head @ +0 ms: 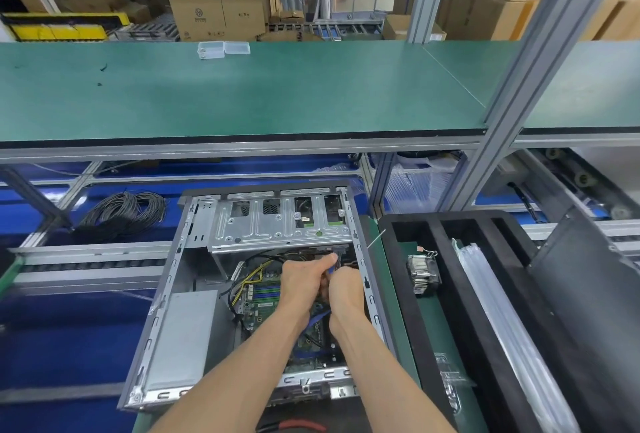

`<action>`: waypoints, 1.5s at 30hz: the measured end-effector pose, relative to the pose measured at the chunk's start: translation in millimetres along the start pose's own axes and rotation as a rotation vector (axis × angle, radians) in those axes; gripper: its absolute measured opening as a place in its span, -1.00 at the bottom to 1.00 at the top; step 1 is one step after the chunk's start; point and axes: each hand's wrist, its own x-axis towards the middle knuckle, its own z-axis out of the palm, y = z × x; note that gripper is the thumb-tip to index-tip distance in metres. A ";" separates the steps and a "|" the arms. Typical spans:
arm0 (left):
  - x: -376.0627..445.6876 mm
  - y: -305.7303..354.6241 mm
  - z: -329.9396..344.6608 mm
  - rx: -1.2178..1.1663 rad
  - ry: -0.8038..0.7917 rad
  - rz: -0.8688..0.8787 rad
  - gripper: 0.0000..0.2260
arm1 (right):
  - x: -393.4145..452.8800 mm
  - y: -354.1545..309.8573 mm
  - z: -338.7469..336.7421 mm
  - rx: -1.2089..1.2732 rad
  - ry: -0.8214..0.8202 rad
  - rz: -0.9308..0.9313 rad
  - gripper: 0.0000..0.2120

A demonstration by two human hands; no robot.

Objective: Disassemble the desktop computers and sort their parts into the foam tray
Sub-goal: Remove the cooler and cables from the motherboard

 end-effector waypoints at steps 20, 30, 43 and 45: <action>4.7 14.3 20.8 -0.165 -0.015 -0.151 -0.81 | 12.0 4.8 8.2 0.291 0.003 0.020 -0.65; 5.1 11.3 24.5 -0.195 -0.005 -0.106 -0.84 | 18.4 8.7 9.0 0.283 0.010 -0.009 -0.60; 6.3 4.4 -2.6 -0.112 -0.049 -0.075 -0.73 | 1.6 4.6 7.9 0.248 -0.025 -0.050 -0.70; 0.6 10.7 -4.1 -0.088 -0.064 -0.045 -0.71 | -3.2 2.4 8.0 0.277 -0.066 -0.071 -0.74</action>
